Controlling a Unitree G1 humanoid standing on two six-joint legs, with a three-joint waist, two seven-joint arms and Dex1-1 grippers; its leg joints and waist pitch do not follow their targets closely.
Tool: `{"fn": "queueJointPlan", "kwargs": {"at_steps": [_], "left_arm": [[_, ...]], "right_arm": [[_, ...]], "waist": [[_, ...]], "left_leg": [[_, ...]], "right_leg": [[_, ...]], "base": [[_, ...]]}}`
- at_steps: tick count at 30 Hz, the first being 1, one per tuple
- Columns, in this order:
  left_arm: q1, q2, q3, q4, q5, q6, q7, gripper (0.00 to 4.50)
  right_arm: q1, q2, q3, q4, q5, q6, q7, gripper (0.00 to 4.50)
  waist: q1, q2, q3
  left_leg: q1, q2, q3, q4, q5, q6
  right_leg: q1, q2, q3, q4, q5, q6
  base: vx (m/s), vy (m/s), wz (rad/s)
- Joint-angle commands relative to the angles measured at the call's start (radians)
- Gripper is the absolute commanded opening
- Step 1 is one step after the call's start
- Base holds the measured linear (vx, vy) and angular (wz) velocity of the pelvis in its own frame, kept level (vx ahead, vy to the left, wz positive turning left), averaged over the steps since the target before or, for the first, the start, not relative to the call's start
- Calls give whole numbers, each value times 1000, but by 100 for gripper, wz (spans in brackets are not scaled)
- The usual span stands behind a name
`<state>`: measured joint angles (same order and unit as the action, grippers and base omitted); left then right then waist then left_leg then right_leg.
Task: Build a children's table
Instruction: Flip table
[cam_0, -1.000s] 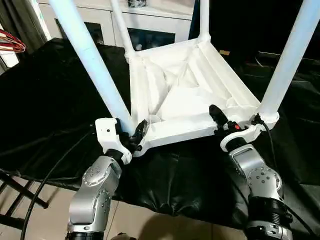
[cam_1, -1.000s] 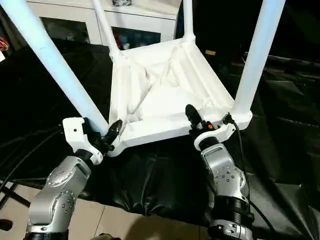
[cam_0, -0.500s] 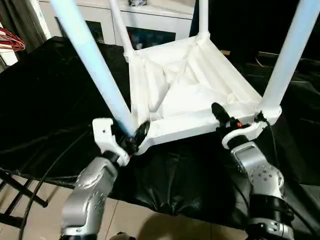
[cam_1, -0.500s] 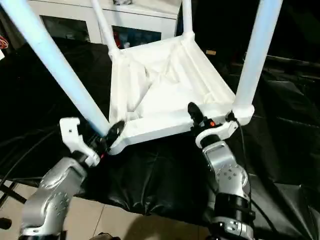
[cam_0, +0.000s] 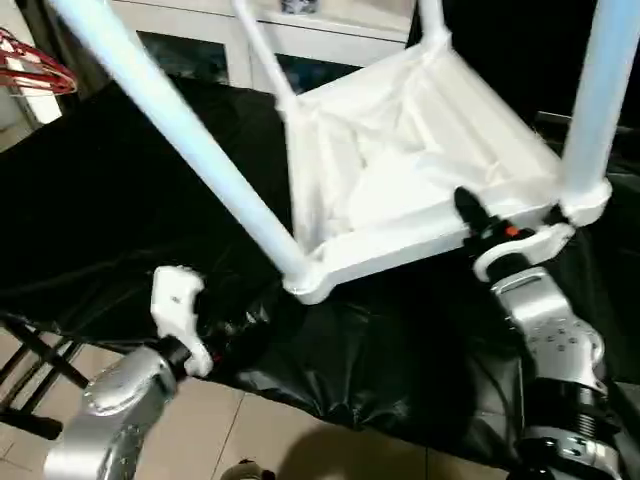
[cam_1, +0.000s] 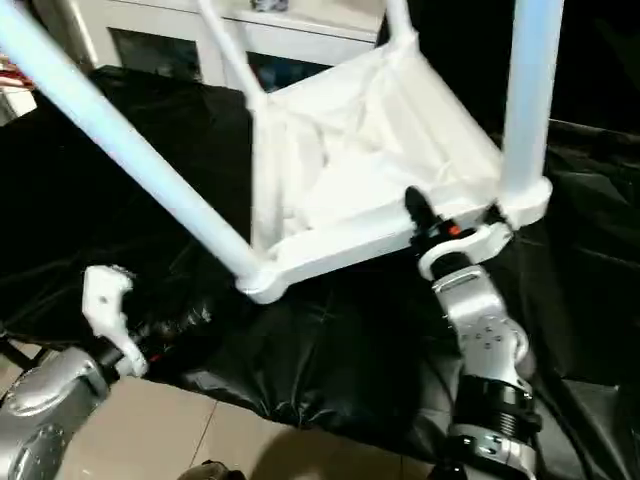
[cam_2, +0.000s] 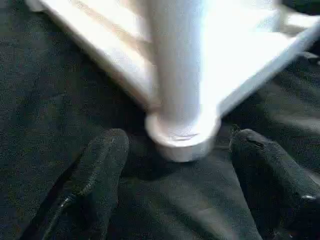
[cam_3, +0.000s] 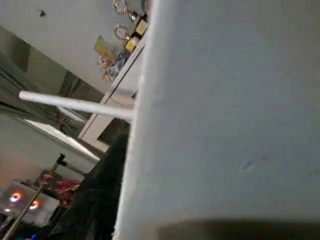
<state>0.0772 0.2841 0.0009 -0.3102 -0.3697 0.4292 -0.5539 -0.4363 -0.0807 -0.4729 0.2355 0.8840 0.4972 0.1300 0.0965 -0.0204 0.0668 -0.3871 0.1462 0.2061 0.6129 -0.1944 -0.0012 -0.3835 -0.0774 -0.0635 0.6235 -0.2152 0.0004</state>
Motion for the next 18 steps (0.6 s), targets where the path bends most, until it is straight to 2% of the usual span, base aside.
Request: {"fn": "queueJointPlan", "kwargs": {"at_steps": [1,2,5,8,9,10,12,14,15,17,18], "left_arm": [[-11,0,-36,-36,-8,16,-13,369],[-19,-3,-41,-40,-9,13,-12,369],[-45,-2,-58,-49,10,-6,-6,369],[-76,37,-118,-104,43,-15,-40,369],[-76,37,-118,-104,43,-15,-40,369],[-89,43,-126,-130,39,3,-47,369],[-102,45,-129,-144,35,14,-49,369],[-131,53,-137,-166,35,26,-48,369],[-167,69,-154,-183,48,28,-58,369],[-181,79,-164,-188,57,22,-61,369],[-198,84,-171,-192,67,6,-64,369]], "right_arm": [[-1,-42,-25,-82,-44,-47,-28,210],[5,-48,-18,-94,-55,-47,-29,208],[18,-57,-7,-128,-72,-43,-39,208],[34,-84,27,-179,-126,-38,-60,208],[34,-84,27,-179,-126,-38,-60,208],[35,-88,31,-193,-129,-36,-69,208],[34,-93,34,-199,-137,-36,-75,208],[33,-104,42,-210,-161,-36,-86,208],[32,-126,60,-226,-203,-34,-103,208],[34,-138,71,-234,-221,-33,-110,208],[30,-145,70,-246,-238,-26,-148,208]], "waist": [[-7,0,-64],[-7,-3,-63],[-7,-5,-64],[-6,-7,-66],[-7,-7,-66],[-8,-2,-66],[-11,-5,-66],[-12,-5,-66],[-11,-5,-66],[-10,-5,-66],[-11,-2,-66]], "left_leg": [[37,90,-36,-89,-161,-49],[33,89,-37,-90,-170,-56],[29,86,-40,-90,-172,-58],[29,87,-42,-90,-164,-52],[28,87,-42,-90,-157,-49],[29,85,-41,-89,-154,-49],[28,84,-40,-89,-154,-50],[29,83,-39,-86,-159,-49],[29,83,-40,-86,-158,-51],[31,82,-40,-86,-159,-52],[30,82,-40,-87,-156,-55]], "right_leg": [[18,-80,59,-72,-154,-150],[20,-81,61,-73,-165,-143],[24,-82,62,-75,-170,-129],[25,-81,61,-74,-176,-109],[26,-81,60,-73,-169,-110],[24,-79,59,-72,-164,-114],[25,-78,59,-72,-162,-120],[25,-78,60,-72,-164,-125],[25,-77,59,-73,-170,-124],[24,-75,59,-73,-176,-116],[25,-75,59,-72,-170,-114]], "base": [[0,0,0],[0,0,0],[0,0,0],[0,0,0],[0,0,0],[0,0,0],[0,0,0],[0,0,0],[0,0,0],[0,0,0],[0,0,0]]}}
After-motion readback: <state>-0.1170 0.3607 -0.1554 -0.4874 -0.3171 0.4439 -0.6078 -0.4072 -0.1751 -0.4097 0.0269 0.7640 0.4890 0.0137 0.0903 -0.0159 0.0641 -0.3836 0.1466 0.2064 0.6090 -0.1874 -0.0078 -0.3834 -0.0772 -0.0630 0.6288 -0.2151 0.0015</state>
